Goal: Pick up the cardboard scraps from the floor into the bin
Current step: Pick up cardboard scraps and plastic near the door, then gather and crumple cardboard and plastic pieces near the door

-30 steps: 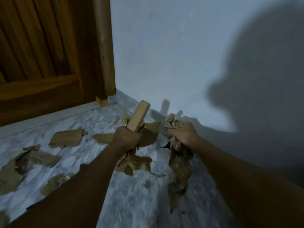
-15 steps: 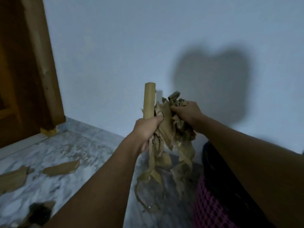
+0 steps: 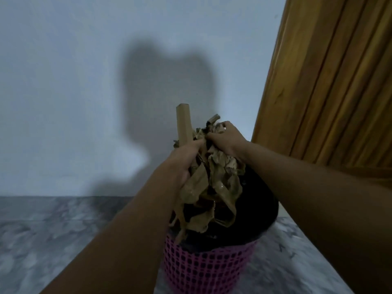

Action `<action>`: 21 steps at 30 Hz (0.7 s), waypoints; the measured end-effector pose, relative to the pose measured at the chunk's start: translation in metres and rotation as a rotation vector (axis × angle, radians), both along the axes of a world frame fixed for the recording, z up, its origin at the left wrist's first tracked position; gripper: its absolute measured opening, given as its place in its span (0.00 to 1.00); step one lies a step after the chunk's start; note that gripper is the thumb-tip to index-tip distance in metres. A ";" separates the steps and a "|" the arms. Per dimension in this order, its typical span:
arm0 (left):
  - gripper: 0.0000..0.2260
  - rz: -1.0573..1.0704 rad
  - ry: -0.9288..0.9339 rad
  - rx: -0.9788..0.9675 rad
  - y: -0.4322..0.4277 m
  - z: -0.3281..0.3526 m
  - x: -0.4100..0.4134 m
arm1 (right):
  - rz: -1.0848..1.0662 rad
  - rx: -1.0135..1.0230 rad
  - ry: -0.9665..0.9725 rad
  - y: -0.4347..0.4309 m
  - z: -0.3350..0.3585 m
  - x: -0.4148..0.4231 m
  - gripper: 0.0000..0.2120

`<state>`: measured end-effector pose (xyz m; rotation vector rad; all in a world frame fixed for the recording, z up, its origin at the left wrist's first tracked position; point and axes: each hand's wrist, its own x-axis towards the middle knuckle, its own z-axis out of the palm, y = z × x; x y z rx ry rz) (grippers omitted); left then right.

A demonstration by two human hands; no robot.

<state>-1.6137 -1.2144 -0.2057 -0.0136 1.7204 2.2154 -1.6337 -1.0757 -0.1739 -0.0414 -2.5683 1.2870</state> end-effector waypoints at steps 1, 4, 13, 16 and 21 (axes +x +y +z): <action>0.26 -0.026 -0.008 -0.037 0.009 -0.005 -0.004 | -0.001 -0.039 -0.032 0.011 -0.010 -0.001 0.18; 0.32 -0.115 0.064 -0.527 0.023 -0.020 -0.006 | 0.090 0.098 -0.190 0.030 -0.041 0.000 0.21; 0.38 0.079 0.280 -1.554 -0.023 -0.031 -0.002 | -0.086 0.962 -0.016 0.069 -0.085 -0.002 0.26; 0.39 0.177 0.056 -1.524 -0.047 -0.043 -0.001 | -0.134 0.826 -0.334 0.077 -0.091 -0.008 0.36; 0.16 0.334 -0.120 -1.004 -0.052 -0.066 0.028 | -0.113 0.630 -0.332 0.082 -0.094 -0.024 0.35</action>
